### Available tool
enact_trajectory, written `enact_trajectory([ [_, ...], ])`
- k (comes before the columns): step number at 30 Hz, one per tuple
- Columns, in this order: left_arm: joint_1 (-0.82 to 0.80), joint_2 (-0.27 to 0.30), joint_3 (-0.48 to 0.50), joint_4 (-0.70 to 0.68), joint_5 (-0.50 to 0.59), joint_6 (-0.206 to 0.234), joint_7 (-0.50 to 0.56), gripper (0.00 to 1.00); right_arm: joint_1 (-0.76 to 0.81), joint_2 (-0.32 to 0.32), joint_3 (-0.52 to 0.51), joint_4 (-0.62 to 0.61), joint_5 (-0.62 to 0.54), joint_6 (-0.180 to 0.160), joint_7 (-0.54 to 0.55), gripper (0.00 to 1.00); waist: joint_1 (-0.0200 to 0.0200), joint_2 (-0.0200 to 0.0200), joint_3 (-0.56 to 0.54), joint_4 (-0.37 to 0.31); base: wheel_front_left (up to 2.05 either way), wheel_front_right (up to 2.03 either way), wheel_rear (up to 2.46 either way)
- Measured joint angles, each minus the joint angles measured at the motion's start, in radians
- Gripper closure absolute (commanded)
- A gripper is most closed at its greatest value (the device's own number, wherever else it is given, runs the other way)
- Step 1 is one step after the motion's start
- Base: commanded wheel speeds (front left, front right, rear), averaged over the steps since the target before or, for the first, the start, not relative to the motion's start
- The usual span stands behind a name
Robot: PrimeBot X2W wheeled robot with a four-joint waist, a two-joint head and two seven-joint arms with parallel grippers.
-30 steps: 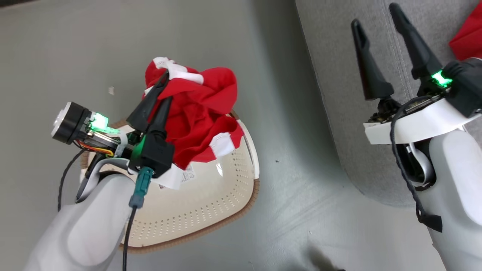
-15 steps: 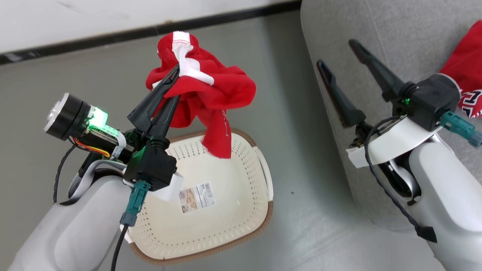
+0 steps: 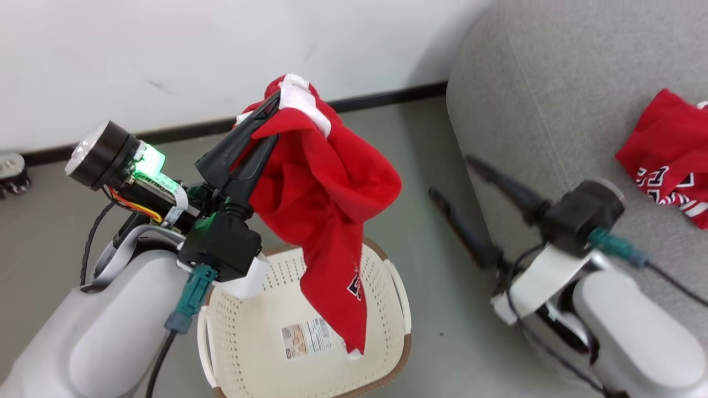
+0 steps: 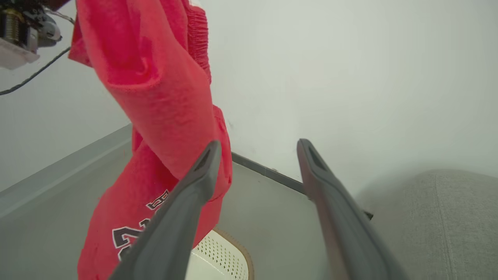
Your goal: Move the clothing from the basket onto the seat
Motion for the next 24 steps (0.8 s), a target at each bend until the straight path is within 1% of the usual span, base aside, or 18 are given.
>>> enact_trajectory([
  [6,-0.012,0.003,-0.004,-0.021,-0.025,-0.020,0.000,1.00,0.032,-0.036,0.099,0.004,0.025,0.000,0.002,0.00,0.0000,0.0000,-0.071,0.006,0.00,0.00,0.00],
  [14,-0.013,0.000,-0.010,-0.024,-0.052,-0.046,0.000,1.00,0.032,-0.068,0.184,-0.003,0.033,0.000,0.010,0.00,0.0000,0.0000,-0.154,0.008,0.00,0.00,0.00],
  [21,-0.013,-0.003,-0.017,-0.019,-0.072,-0.066,0.000,1.00,-0.016,-0.087,0.280,-0.007,0.002,0.000,0.020,0.00,0.0000,0.0000,-0.214,0.008,0.00,0.00,0.00],
  [24,-0.013,-0.005,-0.022,-0.017,-0.080,-0.074,0.000,1.00,-0.040,-0.085,0.327,-0.006,-0.003,0.000,0.027,0.00,0.0000,0.0000,-0.237,0.009,0.00,0.00,0.00],
])
